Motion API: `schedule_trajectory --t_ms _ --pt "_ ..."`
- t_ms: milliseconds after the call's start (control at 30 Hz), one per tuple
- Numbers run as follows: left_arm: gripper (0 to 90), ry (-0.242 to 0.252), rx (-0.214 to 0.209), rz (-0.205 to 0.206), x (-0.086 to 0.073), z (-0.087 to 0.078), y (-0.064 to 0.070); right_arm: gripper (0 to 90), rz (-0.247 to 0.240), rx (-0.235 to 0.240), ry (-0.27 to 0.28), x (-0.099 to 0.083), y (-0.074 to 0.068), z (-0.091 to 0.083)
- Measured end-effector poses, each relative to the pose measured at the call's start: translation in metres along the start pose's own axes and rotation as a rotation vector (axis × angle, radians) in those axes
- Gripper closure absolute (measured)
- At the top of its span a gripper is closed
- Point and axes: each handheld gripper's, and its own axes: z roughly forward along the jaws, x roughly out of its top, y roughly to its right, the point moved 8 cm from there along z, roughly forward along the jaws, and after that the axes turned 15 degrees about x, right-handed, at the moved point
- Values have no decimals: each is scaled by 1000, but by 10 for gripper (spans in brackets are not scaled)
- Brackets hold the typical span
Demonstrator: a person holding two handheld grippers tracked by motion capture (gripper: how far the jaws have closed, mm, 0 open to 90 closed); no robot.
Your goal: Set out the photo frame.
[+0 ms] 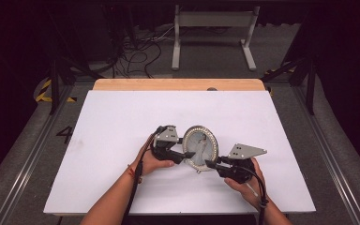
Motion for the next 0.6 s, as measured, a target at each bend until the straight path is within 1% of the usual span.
schedule_trajectory --t_ms 67,133,200,233,333,433,467,533,600 --pt "531 5 -5 -10 -2 -5 -1 743 15 -11 -1 -1 4 -1" --pt "579 -3 8 -12 -3 -8 -1 740 30 -9 4 -2 8 -2" --pt "594 -19 20 -6 -4 -10 1 738 44 0 18 -2 10 -2" --pt "598 -26 23 -3 -5 -11 1 735 45 -9 16 -1 11 -2" --pt "640 -29 21 -11 -7 -14 2 730 55 -15 22 -1 15 -1" --pt "639 -34 36 -17 -9 -17 4 724 59 -24 24 0 17 0" --pt "639 -35 41 -19 -9 -17 5 716 57 -26 24 0 17 0" --pt "638 -31 49 -24 -10 -17 4 644 55 -53 22 0 19 0" --pt "643 -28 54 -26 -10 -17 4 633 60 -60 23 0 19 0"
